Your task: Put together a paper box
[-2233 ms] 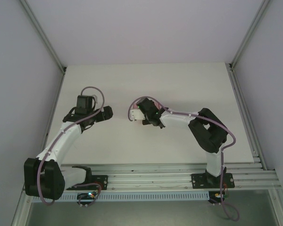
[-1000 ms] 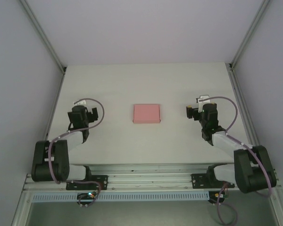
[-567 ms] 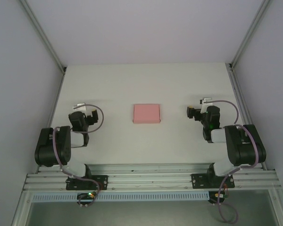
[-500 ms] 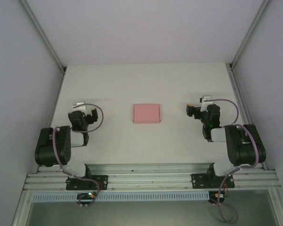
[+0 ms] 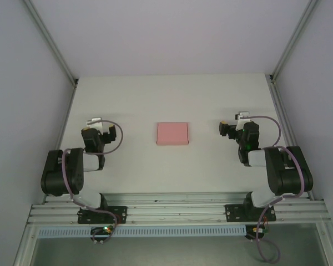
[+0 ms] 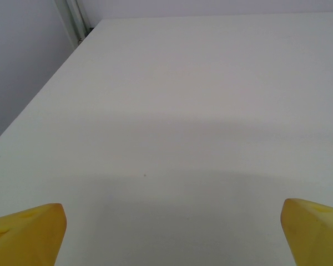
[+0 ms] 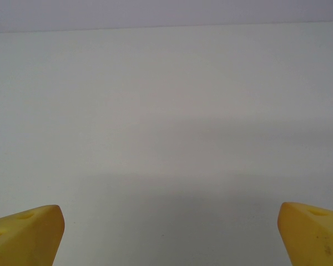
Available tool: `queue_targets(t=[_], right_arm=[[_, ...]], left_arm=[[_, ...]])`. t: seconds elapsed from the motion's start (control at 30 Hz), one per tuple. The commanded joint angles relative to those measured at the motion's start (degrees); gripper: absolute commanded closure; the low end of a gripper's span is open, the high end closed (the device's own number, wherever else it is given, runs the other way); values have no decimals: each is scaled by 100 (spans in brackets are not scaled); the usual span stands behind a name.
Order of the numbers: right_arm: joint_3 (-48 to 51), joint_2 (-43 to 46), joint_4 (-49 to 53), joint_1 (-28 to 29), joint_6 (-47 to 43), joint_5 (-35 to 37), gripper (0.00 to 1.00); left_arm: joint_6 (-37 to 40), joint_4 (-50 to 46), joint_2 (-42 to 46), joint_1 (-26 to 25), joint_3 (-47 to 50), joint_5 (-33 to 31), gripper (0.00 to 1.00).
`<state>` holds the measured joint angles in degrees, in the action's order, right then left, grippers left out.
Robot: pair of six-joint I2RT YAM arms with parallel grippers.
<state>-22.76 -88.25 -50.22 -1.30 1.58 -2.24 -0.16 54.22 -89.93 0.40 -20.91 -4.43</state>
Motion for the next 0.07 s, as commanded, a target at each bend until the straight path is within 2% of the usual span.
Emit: queue_targets(t=[0.0, 0.03], right_arm=[[-35, -12, -124, 11, 44, -101, 0], [-35, -13, -123, 11, 45, -101, 0]], left_arm=[[113, -34, 19, -22, -121, 94, 0], [112, -34, 19, -17, -122, 99, 0]])
